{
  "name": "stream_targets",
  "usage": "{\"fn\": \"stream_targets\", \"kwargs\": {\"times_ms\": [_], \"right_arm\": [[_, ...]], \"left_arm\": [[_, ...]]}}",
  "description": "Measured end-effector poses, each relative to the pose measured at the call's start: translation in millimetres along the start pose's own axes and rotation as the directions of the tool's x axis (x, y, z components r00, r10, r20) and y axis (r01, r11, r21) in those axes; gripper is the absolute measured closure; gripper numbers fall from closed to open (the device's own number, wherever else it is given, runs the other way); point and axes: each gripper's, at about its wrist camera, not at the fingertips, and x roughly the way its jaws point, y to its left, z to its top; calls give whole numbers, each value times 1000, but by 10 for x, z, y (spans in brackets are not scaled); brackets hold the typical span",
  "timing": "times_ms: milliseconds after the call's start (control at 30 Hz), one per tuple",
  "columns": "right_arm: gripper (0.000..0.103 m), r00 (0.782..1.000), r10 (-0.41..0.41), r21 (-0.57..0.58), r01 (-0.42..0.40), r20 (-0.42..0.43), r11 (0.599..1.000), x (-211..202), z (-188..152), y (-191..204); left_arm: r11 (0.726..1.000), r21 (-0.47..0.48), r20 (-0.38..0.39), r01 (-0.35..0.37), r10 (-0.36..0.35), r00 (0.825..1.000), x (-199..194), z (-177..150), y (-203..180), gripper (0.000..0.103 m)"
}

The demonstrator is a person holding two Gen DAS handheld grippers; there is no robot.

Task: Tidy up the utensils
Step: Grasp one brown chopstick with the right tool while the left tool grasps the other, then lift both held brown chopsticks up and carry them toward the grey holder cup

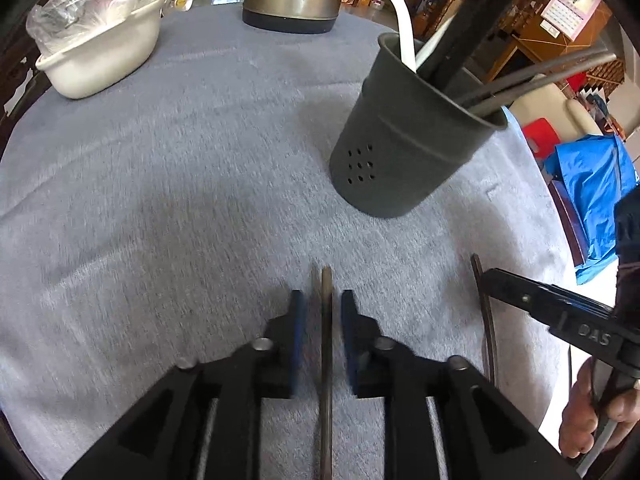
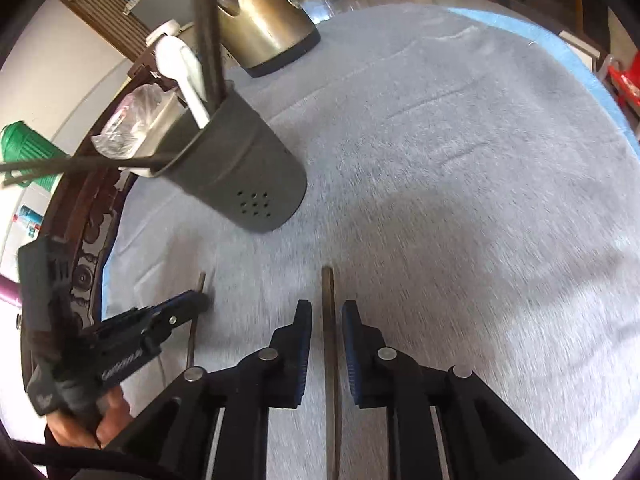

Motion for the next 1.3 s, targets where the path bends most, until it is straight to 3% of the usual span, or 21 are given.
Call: {"fn": "stream_targets", "kwargs": {"times_ms": [133,200,233,267,333,433,633,800,1033,1167,1300], "right_arm": [[85,999,-38,-16,37,-38,999,183,100,52],[85,999,-48,-24,48,-18,999,169,126,88],[86,998,-54,-30,53,-26,998,181,129,104],[93,998,-61,-40,60,-22,997,179,129,117],[95,996,-82,-75,81,-21,994,163,111,160],[96,998,-60,-74,60,8,995,61,86,150],[96,992,42,-116,-27,123,993,-448,11,204],[96,972,105,-141,-76,211,987,-886,-62,222],[96,930,172,-172,-121,325,978,-1410,-147,344],[97,900,192,-196,-123,392,973,-1678,-159,478],[97,871,197,-218,-107,449,970,-1883,-121,629]], "left_arm": [[1000,19,-17,-13,14,1000,85,138,-47,81],[999,36,-15,-23,24,1000,97,173,-86,83],[999,41,-15,-25,25,1000,101,157,-67,85],[999,49,-16,-24,24,1000,107,159,-84,96],[998,57,-13,-21,22,1000,103,107,-160,98],[998,65,25,-23,21,999,-7,44,-200,98],[994,104,148,-17,1,989,-627,-133,-331,98],[989,144,282,-15,-27,959,-1322,-224,-468,98],[984,175,466,-24,-61,883,-2094,-312,-663,98],[986,161,536,-36,-57,842,-2299,-230,-678,98],[989,143,565,-36,-52,824,-2356,-102,-636,98]]}}
